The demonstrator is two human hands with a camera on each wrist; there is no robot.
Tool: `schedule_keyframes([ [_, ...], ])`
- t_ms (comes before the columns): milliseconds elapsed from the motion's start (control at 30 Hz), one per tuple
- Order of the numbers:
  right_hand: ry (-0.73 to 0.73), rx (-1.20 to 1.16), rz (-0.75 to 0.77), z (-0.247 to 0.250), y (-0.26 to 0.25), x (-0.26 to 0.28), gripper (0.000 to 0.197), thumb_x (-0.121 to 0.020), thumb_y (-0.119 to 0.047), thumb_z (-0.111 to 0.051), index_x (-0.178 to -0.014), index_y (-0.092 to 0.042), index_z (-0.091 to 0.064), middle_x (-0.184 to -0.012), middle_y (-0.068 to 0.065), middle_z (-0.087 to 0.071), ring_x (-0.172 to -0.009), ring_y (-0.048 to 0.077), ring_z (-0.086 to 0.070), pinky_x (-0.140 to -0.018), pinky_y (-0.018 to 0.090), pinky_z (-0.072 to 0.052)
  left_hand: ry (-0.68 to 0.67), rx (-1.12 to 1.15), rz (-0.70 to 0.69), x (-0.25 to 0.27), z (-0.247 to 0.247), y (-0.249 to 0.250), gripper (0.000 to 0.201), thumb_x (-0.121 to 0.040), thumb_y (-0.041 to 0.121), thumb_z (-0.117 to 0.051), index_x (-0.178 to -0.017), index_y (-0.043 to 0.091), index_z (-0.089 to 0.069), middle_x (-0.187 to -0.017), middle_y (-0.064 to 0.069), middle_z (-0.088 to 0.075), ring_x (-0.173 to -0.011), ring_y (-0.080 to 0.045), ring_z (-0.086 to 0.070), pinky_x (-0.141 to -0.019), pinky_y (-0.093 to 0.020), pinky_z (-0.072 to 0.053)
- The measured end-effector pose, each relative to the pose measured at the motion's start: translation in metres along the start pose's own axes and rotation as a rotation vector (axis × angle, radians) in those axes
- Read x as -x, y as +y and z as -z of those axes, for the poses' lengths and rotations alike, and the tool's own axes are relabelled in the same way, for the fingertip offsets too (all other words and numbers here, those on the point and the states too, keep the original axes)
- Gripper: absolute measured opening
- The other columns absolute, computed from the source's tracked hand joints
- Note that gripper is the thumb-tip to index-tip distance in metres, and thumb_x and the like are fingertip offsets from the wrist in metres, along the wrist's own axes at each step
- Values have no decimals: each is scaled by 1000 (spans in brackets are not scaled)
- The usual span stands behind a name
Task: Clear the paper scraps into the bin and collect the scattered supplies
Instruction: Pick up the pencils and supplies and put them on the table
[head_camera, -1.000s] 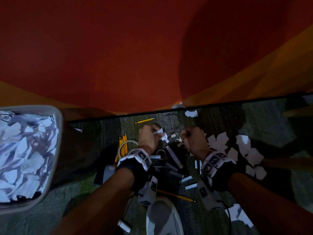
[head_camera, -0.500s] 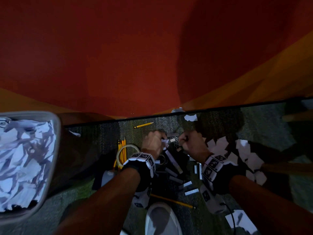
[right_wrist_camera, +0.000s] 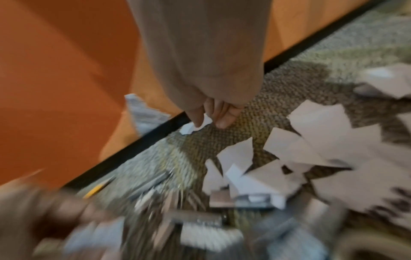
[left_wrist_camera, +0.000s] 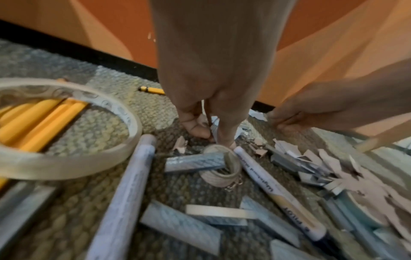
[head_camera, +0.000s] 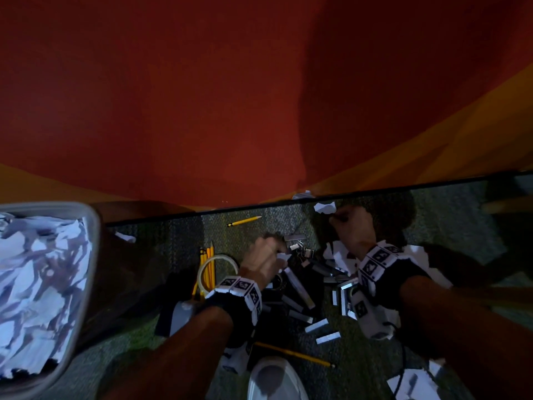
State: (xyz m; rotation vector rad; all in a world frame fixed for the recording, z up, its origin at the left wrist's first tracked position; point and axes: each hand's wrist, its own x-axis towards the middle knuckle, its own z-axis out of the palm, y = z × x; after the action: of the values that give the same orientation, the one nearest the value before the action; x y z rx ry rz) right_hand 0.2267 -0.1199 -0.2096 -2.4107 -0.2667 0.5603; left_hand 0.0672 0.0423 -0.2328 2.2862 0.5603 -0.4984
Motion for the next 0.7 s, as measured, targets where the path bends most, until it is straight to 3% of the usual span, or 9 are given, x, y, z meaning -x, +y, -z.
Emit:
schedule_keyframes([
  [100,31,-102,-23,-9,8,-24,20,-80,-15,-77,-70,-1,-66,-68,7,-65,-66,21,-63,-64,33,-50,-13,-46,10,-1,-3,5,11,-87,18,-68,-93,17,-77,-97,-9,-72,-91,-30,-67,-82,-41,-56],
  [200,118,-175,-77,-21,9,-39,37,-70,-22,-87,-71,1,-58,-67,6,-57,-60,17,-54,-52,20,-34,4,44,44,0,2,3,10,-87,15,-68,-93,14,-75,-89,-6,-72,-81,-22,-68,-74,-32,-54],
  [267,126,-185,-113,-30,10,-44,30,-69,-20,-87,-69,-2,-63,-71,11,-64,-65,21,-60,-57,22,-42,55,129,60,-2,8,-1,5,-85,13,-70,-83,13,-75,-81,-6,-71,-77,-21,-67,-68,-29,-49],
  [367,115,-168,-138,-37,15,-47,18,-73,-16,-84,-63,-10,-70,-72,12,-71,-74,28,-69,-69,38,-55,202,308,114,-9,19,-3,5,-82,12,-77,-86,10,-77,-88,-9,-73,-85,-21,-64,-73,-26,-47],
  [467,96,-182,-141,-31,7,-39,13,-76,-14,-82,-69,-7,-74,-75,10,-72,-77,27,-71,-69,35,-56,301,532,190,-18,27,-1,11,-74,11,-85,-82,12,-77,-83,-7,-72,-76,-19,-64,-73,-27,-49],
  [533,122,-191,-119,-26,-9,-24,15,-74,-18,-85,-75,-5,-76,-75,11,-72,-74,24,-69,-66,29,-51,320,667,237,-29,25,-5,18,-64,17,-90,-71,22,-74,-79,-7,-72,-73,-23,-67,-76,-42,-58],
  [600,152,-217,-51,-25,-28,-8,23,-73,-19,-86,-75,0,-74,-74,16,-72,-70,25,-67,-66,31,-50,341,707,255,-43,17,-14,20,-63,20,-91,-69,24,-73,-77,-5,-71,-72,-25,-67,-75,-52,-60],
  [700,176,-237,8,-35,-54,6,21,-77,-19,-83,-84,-1,-77,-78,14,-75,-68,19,-67,-70,26,-51,369,677,241,-34,28,5,16,-70,19,-89,-77,19,-74,-81,-4,-73,-71,-20,-66,-75,-44,-61],
])
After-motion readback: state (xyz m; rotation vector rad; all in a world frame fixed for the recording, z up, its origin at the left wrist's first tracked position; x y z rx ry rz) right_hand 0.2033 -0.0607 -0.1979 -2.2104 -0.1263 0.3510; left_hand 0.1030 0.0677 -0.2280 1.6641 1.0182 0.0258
